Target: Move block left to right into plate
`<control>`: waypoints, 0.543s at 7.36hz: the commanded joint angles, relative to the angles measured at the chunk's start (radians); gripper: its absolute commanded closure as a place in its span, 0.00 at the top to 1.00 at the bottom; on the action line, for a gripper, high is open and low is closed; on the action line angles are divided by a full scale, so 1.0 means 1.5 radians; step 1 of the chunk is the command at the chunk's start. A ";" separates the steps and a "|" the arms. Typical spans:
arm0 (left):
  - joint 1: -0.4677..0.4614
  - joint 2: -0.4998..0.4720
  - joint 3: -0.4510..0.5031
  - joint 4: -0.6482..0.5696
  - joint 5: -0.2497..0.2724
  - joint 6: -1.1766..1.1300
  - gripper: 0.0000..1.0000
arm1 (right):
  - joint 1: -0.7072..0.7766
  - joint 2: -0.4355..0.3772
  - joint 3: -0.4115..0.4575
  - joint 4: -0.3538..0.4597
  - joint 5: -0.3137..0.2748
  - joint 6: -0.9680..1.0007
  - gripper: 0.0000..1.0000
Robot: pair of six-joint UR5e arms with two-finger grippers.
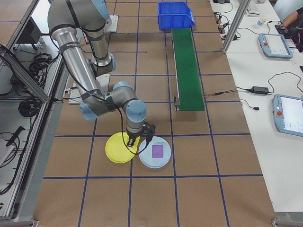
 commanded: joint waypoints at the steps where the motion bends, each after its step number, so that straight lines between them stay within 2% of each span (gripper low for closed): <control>1: -0.001 0.000 -0.002 0.000 0.000 0.000 1.00 | -0.050 0.008 0.040 -0.049 0.038 -0.177 0.31; 2: 0.000 0.000 -0.002 0.000 0.000 0.000 1.00 | -0.066 0.034 0.040 -0.065 0.043 -0.236 0.33; 3: 0.000 0.000 -0.002 0.000 0.000 0.000 1.00 | -0.070 0.053 0.041 -0.096 0.048 -0.239 0.38; 4: 0.000 0.000 -0.002 0.001 0.000 0.000 1.00 | -0.070 0.053 0.041 -0.092 0.059 -0.240 0.54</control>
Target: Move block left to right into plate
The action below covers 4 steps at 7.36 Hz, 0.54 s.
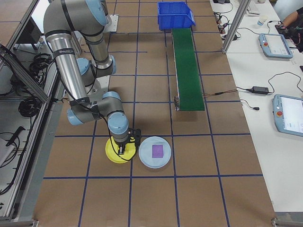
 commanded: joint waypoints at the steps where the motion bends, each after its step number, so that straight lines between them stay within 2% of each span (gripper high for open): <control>1: 0.000 0.000 0.000 0.000 0.000 0.000 1.00 | -0.004 0.014 0.001 -0.010 0.031 -0.016 0.70; 2: 0.000 0.000 0.000 0.001 0.000 0.000 1.00 | -0.004 0.014 0.001 -0.005 0.032 -0.016 1.00; 4: 0.000 0.000 0.000 0.001 0.000 0.000 1.00 | -0.005 0.002 -0.014 0.005 0.032 -0.016 1.00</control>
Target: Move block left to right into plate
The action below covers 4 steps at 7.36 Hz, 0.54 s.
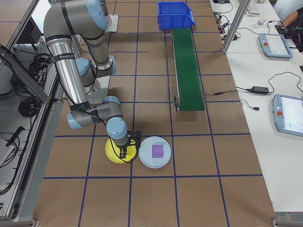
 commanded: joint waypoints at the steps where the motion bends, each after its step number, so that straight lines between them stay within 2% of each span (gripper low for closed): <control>1: 0.000 0.000 -0.001 -0.001 0.000 0.000 1.00 | 0.002 -0.026 -0.038 0.027 0.004 0.002 1.00; 3: 0.002 0.000 0.000 0.000 0.004 0.001 1.00 | 0.057 -0.077 -0.134 0.142 0.011 0.014 1.00; 4: 0.003 0.001 0.001 -0.001 0.009 0.001 1.00 | 0.108 -0.098 -0.188 0.169 0.012 0.033 1.00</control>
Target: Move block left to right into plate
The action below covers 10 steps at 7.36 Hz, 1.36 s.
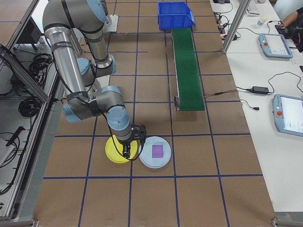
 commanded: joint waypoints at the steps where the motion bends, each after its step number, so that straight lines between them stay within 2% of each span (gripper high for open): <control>1: 0.006 0.002 0.002 -0.002 0.006 0.001 1.00 | 0.107 -0.037 -0.124 0.087 0.003 0.034 1.00; 2: 0.009 0.004 0.001 -0.013 0.007 0.002 1.00 | 0.147 -0.037 -0.168 0.117 0.004 0.035 1.00; 4: 0.014 0.016 0.002 -0.047 0.007 0.006 1.00 | 0.205 -0.053 -0.211 0.120 0.013 0.028 1.00; 8: 0.022 0.024 0.002 -0.057 0.007 0.009 1.00 | 0.378 -0.099 -0.215 0.113 0.057 0.043 1.00; 10: 0.021 0.025 -0.005 -0.056 0.018 0.004 1.00 | 0.511 -0.116 -0.214 0.109 0.018 0.157 1.00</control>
